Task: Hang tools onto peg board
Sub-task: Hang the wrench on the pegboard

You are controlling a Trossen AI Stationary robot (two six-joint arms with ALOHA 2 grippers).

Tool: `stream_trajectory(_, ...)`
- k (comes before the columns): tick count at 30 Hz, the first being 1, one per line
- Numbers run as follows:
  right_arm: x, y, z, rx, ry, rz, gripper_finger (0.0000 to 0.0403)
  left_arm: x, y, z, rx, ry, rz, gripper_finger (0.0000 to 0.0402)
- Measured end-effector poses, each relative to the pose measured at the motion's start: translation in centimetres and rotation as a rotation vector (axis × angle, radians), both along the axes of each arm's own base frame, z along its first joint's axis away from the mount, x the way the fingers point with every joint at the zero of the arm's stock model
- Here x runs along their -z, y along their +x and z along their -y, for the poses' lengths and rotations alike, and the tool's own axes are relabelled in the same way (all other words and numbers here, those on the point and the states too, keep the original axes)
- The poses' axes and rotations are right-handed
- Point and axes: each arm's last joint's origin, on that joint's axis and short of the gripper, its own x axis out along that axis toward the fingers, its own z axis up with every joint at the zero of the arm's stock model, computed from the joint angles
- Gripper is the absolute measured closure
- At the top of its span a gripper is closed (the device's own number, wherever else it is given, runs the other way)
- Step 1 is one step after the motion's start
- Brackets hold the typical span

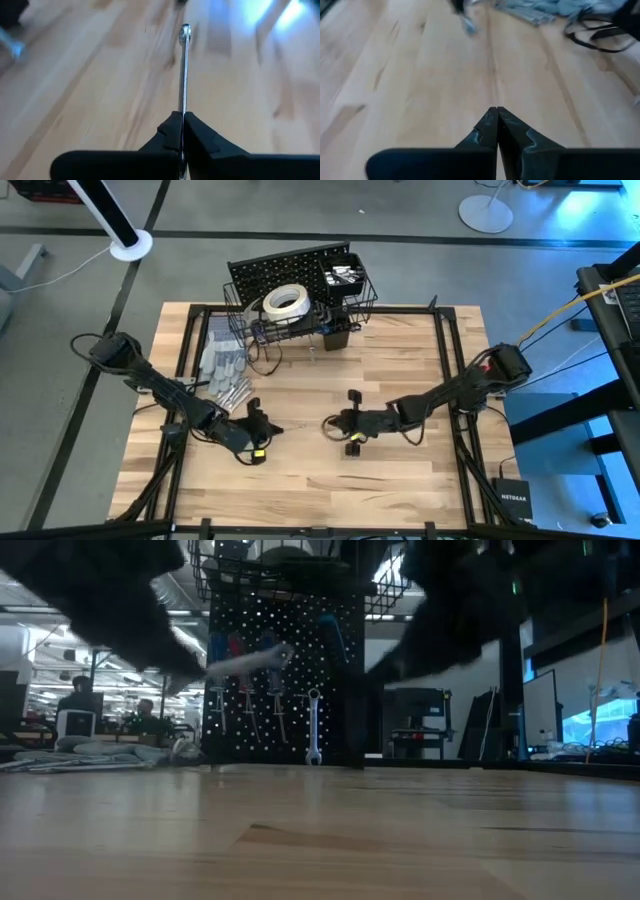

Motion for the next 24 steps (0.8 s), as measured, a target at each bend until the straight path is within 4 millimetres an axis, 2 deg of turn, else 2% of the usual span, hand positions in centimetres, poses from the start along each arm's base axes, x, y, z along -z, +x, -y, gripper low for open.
stream_trajectory(3,1.5,-1.0,0.9,0.022,0.071,0.159,0.0384,-0.8,0.9,-0.3,0.007,0.003,0.086,0.0401)
stream_trajectory(8,1.4,-1.6,1.5,0.038,0.19,0.419,0.0329,-2.3,2.4,-1.6,-0.013,-0.008,0.23,0.0401)
stream_trajectory(11,0.6,-1.1,1.3,0.023,0.201,0.534,0.0287,-3.1,3.2,-2.6,-0.002,-0.016,0.309,0.0401)
stream_trajectory(15,0.5,0.0,1.1,0.011,0.158,0.581,0.0248,-4.3,4.2,-3.9,0.022,-0.041,0.433,0.0401)
stream_trajectory(19,-0.5,1.3,1.1,-0.015,0.134,0.667,0.0237,-4.5,5.0,-4.7,0.059,-0.05,0.496,0.0401)
stream_trajectory(24,-1.0,2.0,2.3,0.008,0.135,0.724,0.0247,-4.3,5.5,-4.8,0.077,-0.045,0.536,0.0401)
